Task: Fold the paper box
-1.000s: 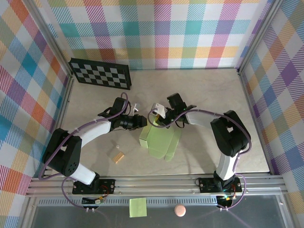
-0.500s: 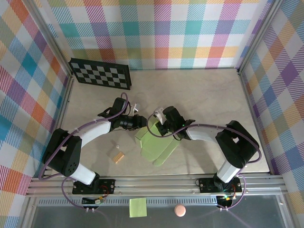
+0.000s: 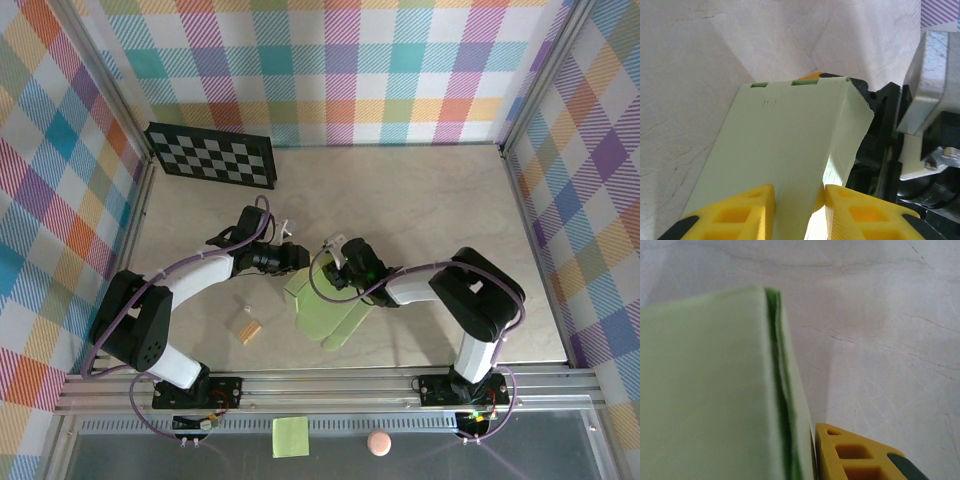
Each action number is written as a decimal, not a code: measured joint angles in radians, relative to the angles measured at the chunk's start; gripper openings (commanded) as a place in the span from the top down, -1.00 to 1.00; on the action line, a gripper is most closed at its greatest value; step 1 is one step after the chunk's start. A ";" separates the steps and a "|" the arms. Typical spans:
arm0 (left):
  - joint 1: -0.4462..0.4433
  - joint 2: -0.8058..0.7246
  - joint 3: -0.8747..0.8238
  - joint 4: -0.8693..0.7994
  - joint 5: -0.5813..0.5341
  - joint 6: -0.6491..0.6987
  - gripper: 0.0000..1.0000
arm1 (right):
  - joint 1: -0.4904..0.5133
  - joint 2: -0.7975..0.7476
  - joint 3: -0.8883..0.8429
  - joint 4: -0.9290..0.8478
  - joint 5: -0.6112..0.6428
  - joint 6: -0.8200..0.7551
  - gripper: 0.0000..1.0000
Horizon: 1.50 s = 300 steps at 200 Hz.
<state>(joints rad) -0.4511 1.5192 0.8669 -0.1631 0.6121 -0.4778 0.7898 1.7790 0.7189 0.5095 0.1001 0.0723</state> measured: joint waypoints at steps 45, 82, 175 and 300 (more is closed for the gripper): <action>0.000 0.004 0.004 0.007 0.001 0.004 0.38 | 0.002 0.043 0.001 0.071 0.023 0.012 0.88; -0.008 0.007 0.012 0.012 -0.003 0.009 0.35 | 0.013 0.051 0.002 0.089 0.070 0.039 1.00; -0.051 -0.039 0.078 -0.197 -0.134 0.088 -0.19 | -0.005 -0.089 -0.027 -0.051 -0.038 0.056 0.12; -0.211 0.213 0.554 -0.567 -0.458 0.217 -0.67 | -0.190 -0.611 -0.202 -0.325 -0.082 0.077 0.03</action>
<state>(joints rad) -0.6621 1.7325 1.4208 -0.7303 0.1539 -0.2607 0.6003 1.1683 0.5167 0.1848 0.0177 0.1493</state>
